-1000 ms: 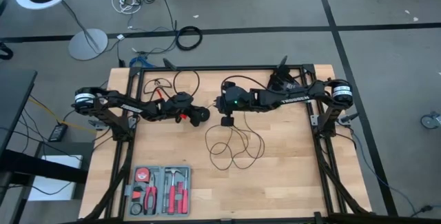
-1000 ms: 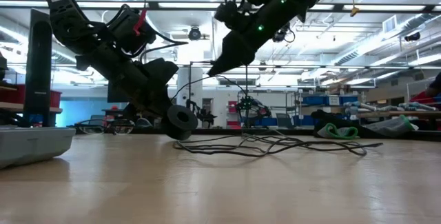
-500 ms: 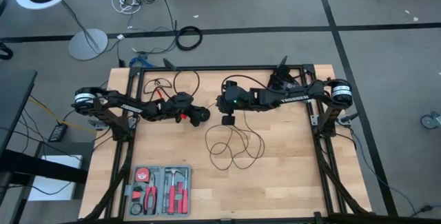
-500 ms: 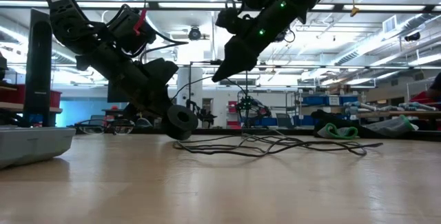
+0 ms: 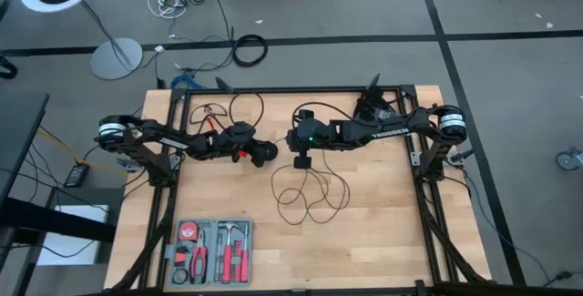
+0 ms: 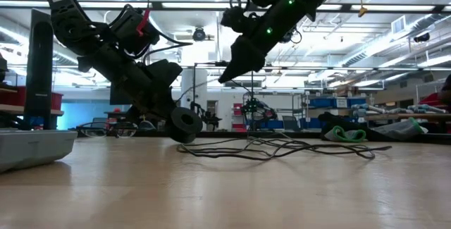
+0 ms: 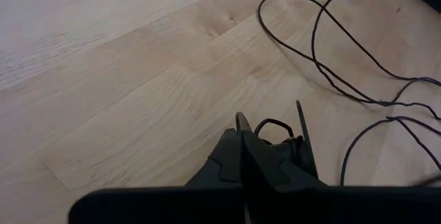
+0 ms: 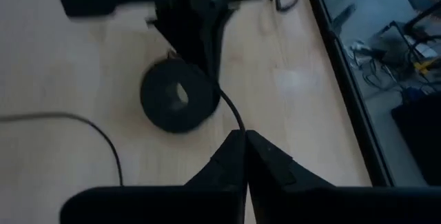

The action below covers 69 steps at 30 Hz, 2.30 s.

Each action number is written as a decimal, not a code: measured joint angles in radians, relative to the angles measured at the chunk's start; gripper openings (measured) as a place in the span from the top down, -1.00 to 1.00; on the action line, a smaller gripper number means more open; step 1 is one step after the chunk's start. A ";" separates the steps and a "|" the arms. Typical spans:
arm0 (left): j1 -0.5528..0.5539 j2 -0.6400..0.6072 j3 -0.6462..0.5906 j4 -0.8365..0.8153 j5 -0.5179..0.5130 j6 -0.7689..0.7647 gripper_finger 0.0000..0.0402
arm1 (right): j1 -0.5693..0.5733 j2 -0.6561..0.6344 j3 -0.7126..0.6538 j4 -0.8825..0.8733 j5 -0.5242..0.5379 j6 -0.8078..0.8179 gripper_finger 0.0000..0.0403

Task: Coil cords
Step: Coil the black wire onto the black spool

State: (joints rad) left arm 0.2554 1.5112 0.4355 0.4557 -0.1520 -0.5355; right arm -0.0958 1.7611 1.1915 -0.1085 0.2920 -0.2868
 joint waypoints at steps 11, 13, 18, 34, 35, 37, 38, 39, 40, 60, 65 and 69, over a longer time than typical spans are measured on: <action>0.000 0.002 0.000 0.044 0.067 -0.019 1.00 | 0.013 0.014 0.000 -0.141 0.077 0.196 0.99; -0.001 0.003 -0.002 0.063 0.099 -0.021 1.00 | 0.012 0.023 -0.001 -0.165 0.106 0.237 0.99; -0.001 0.003 -0.002 0.066 0.141 -0.031 1.00 | 0.010 0.031 0.001 -0.152 0.124 0.268 0.99; -0.001 0.002 -0.002 0.155 0.223 -0.074 1.00 | 0.018 0.059 0.000 -0.305 0.062 0.476 1.00; -0.001 0.002 -0.002 0.176 0.225 -0.078 1.00 | 0.024 0.071 -0.002 -0.301 0.037 0.482 1.00; -0.001 0.001 0.000 0.208 0.226 -0.090 1.00 | 0.039 0.109 0.003 -0.234 -0.027 0.502 1.00; 0.000 0.001 0.000 0.217 0.223 -0.097 1.00 | 0.049 0.133 0.001 -0.224 -0.051 0.505 1.00; 0.000 0.001 0.000 0.225 0.213 -0.098 1.00 | 0.062 0.159 0.000 -0.194 -0.068 0.505 1.00; 0.000 0.001 0.000 0.226 0.197 -0.098 1.00 | 0.074 0.181 0.000 -0.150 -0.082 0.504 1.00; -0.002 0.000 0.000 0.122 0.031 -0.102 1.00 | 0.067 0.268 0.179 0.088 -0.160 0.357 1.00; -0.002 0.000 0.001 0.105 0.053 -0.100 1.00 | 0.015 0.268 0.196 0.065 -0.202 0.349 1.00; -0.002 0.000 0.001 0.100 0.057 -0.092 1.00 | -0.005 0.268 0.195 0.045 -0.278 0.392 1.00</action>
State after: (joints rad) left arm 0.2538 1.5108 0.4362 0.5552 -0.0951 -0.6272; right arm -0.1011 2.0289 1.3869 -0.0631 0.0139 0.1050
